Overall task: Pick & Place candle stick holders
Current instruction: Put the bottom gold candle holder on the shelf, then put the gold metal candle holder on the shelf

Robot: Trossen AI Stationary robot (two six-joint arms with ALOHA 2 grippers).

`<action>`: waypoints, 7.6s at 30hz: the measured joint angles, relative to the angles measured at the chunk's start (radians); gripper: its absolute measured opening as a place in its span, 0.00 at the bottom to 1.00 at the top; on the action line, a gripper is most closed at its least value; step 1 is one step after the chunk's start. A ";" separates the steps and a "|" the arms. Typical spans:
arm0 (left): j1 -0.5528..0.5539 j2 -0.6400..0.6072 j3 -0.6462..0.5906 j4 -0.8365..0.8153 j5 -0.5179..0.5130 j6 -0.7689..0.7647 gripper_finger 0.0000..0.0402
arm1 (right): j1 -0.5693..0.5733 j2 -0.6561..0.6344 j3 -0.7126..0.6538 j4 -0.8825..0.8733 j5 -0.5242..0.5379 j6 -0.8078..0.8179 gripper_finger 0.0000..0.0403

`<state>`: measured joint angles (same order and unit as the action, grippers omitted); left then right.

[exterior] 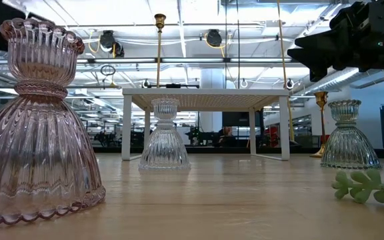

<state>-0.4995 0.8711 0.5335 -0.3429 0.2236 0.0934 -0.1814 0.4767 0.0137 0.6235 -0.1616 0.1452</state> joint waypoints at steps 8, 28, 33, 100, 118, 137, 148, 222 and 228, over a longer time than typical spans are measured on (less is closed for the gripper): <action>-0.054 0.000 0.000 0.071 -0.050 -0.013 0.45 | 0.000 0.000 0.000 0.000 0.001 0.000 0.39; -0.085 0.001 0.000 0.179 -0.101 -0.013 0.08 | 0.000 0.000 0.000 0.000 0.002 0.000 0.39; -0.085 0.001 0.000 0.245 -0.148 -0.023 0.05 | 0.000 0.000 0.000 0.000 0.002 0.000 0.39; 0.517 0.749 0.911 0.251 -1.018 -0.255 0.04 | 0.000 0.062 0.000 0.031 0.082 -0.052 0.39; 0.613 0.790 0.908 0.237 -0.959 -0.364 0.04 | 0.000 0.062 0.000 0.008 0.082 -0.052 0.39; 0.638 0.790 0.908 0.232 -0.965 -0.364 0.08 | 0.000 0.062 0.000 -0.005 0.081 -0.052 0.39; 0.638 0.790 0.908 0.229 -0.957 -0.362 0.21 | 0.000 0.063 0.000 -0.003 0.084 -0.051 0.39; 0.323 0.508 0.910 0.317 -1.141 0.212 0.21 | 0.000 0.061 0.080 -0.219 0.074 -0.135 0.38; 0.250 0.390 0.910 0.061 -1.093 0.078 0.21 | 0.000 0.060 0.150 -0.366 0.211 -0.104 0.38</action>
<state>-0.2491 1.2607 1.4437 -0.2822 -0.8692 0.1717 -0.1816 0.5367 0.1632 0.2572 0.0494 0.0414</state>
